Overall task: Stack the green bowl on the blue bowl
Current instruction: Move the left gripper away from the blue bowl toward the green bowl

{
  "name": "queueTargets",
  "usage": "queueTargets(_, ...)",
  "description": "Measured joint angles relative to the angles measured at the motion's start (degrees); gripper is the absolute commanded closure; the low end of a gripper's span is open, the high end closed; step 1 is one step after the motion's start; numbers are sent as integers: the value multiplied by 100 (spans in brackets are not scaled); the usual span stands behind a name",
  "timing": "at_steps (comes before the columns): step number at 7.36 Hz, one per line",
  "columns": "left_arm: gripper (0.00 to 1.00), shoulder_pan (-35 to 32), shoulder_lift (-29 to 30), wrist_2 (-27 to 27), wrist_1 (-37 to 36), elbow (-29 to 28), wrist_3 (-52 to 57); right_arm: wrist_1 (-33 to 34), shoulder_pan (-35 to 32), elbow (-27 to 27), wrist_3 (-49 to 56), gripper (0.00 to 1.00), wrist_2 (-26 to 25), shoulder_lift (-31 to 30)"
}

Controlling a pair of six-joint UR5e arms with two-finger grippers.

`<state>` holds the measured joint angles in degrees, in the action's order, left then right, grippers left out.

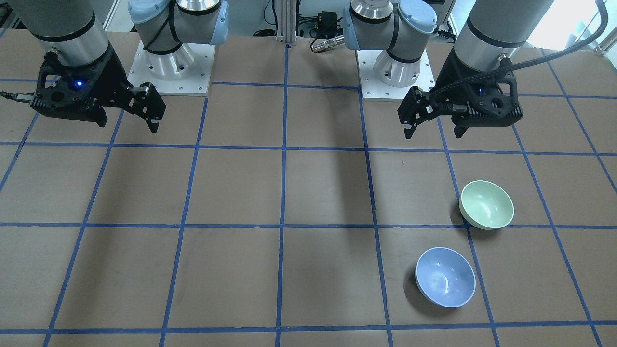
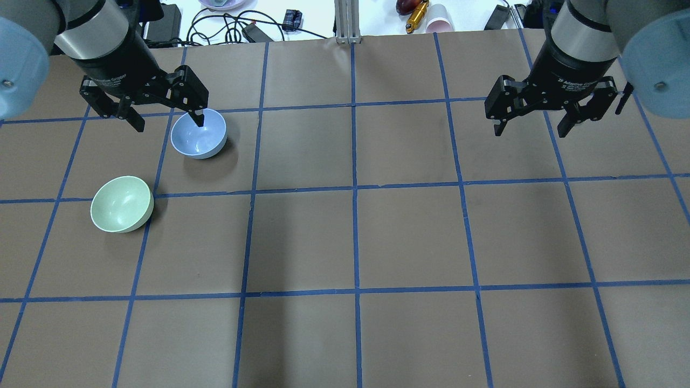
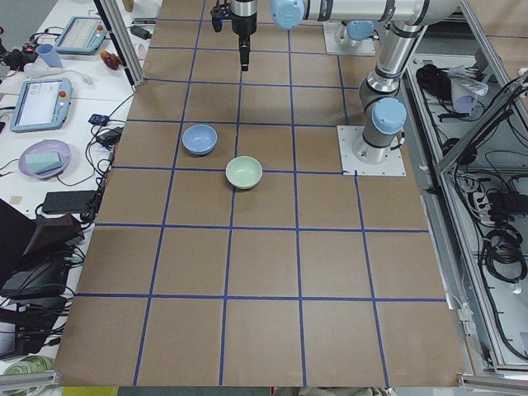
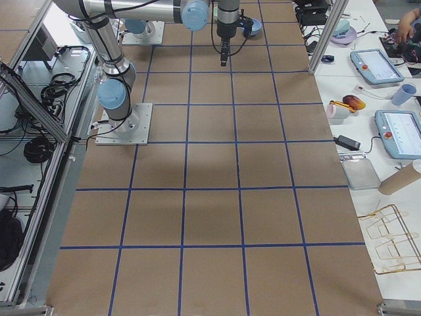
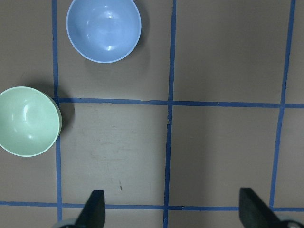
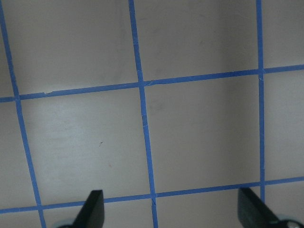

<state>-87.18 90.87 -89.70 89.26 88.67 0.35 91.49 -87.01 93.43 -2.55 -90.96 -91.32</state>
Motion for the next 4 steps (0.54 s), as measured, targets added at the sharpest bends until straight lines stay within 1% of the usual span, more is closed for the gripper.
queueTargets(4,0,0,-19,-6,40,9,-39,0,0,0,0,0,-1,0)
